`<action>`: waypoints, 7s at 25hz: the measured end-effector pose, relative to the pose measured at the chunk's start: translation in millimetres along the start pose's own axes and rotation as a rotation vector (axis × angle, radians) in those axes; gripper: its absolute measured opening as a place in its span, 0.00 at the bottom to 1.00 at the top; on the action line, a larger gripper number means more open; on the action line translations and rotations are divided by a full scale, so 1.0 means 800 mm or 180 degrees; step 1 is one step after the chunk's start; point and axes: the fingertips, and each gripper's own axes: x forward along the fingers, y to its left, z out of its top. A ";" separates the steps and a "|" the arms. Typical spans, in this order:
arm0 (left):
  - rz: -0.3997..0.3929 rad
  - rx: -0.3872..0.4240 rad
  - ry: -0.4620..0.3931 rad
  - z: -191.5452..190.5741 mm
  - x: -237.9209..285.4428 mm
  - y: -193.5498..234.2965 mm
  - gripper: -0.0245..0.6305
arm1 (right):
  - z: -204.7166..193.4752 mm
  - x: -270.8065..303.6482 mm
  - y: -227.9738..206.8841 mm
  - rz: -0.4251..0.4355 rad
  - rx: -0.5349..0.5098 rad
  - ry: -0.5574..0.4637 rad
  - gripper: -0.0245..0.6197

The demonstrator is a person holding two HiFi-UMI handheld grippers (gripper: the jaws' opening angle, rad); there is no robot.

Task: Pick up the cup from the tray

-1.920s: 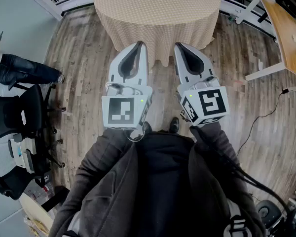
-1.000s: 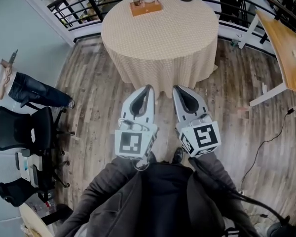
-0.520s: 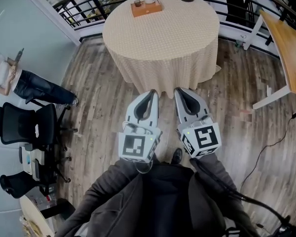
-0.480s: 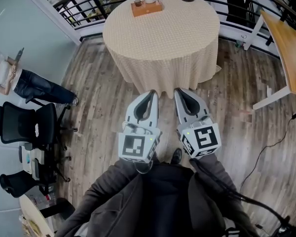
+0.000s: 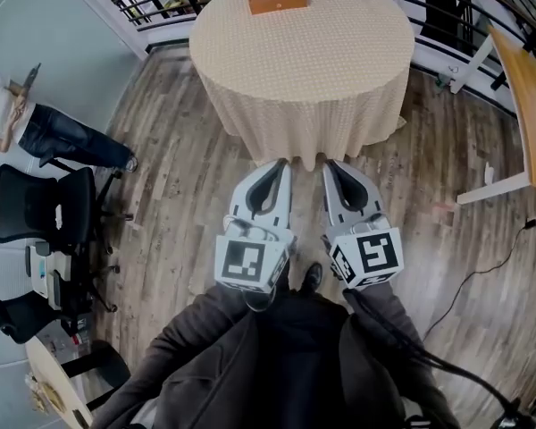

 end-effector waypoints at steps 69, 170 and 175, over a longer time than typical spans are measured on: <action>-0.0095 0.0133 0.0264 -0.008 0.533 0.247 0.04 | 0.043 0.512 -0.329 0.0052 0.0155 -0.0114 0.05; 0.0203 -0.0749 0.0760 -0.246 0.765 0.506 0.04 | -0.115 0.888 -0.488 0.0118 -0.0344 0.0692 0.10; 0.0227 -0.0742 0.0761 -0.246 0.763 0.511 0.04 | -0.097 0.887 -0.492 -0.0044 -0.0237 0.0372 0.09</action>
